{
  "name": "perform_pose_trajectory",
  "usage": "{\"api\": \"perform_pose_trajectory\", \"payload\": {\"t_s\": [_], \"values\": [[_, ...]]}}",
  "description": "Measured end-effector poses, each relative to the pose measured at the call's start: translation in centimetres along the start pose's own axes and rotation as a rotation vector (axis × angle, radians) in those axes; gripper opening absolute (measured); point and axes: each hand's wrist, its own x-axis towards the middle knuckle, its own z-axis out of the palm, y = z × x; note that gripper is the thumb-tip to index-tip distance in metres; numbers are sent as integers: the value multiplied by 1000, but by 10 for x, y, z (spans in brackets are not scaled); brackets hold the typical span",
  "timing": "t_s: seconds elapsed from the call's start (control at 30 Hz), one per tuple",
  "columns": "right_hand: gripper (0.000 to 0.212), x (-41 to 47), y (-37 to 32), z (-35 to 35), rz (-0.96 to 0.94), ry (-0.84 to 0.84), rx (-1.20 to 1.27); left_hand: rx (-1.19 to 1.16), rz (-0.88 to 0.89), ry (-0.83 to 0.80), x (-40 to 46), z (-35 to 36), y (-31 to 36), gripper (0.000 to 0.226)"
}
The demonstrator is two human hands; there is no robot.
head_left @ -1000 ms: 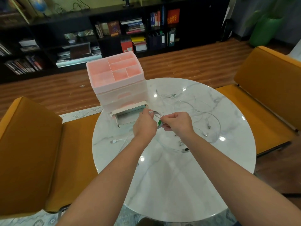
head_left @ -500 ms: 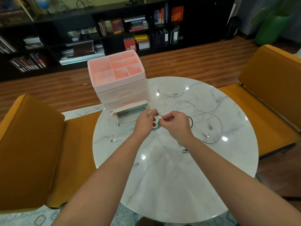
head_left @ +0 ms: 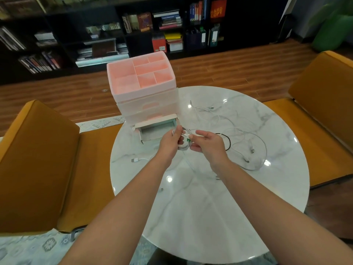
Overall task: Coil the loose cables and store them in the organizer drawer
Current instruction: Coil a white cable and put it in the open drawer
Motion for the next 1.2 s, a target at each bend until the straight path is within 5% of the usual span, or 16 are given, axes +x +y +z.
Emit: {"api": "perform_pose_trajectory", "payload": {"t_s": [0.43,1.0,1.2], "values": [[30,30,22,43,-19,-33,-188,-94,-190,36,11,-36,-14,39],[22,74,39,94,166,-149,-188,-219,-166,90,37,-87,-36,21],[27,92,42,108,140,-125,-280,-137,-193,190,61,-95,-45,37]]}}
